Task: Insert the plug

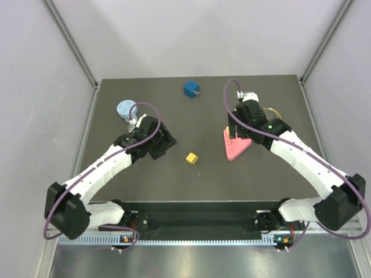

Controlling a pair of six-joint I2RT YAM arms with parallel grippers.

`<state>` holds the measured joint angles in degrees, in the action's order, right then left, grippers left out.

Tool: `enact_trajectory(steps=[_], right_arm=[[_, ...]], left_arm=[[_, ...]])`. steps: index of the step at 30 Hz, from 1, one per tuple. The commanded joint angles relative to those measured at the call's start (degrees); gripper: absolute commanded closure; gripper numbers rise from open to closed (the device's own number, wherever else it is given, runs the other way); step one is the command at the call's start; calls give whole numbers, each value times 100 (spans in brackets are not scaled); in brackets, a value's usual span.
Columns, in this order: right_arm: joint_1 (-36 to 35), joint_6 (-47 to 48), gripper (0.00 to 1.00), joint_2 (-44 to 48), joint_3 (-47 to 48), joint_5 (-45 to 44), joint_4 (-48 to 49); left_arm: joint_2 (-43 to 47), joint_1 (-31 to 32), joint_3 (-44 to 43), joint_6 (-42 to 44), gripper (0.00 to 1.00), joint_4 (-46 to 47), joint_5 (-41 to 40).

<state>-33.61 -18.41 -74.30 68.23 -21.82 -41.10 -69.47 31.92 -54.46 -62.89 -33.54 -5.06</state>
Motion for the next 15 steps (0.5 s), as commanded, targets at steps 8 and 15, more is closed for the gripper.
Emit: enact_trajectory(steps=[8,15], right_arm=[[-6,136,23,1321,-661,161,585],[-6,110,22,1594,-863,205,717]], left_arm=[[-1111,455,-416,-1355,28,-327,-258],[-2192,674,-1250,-1331,31,-750,-48]])
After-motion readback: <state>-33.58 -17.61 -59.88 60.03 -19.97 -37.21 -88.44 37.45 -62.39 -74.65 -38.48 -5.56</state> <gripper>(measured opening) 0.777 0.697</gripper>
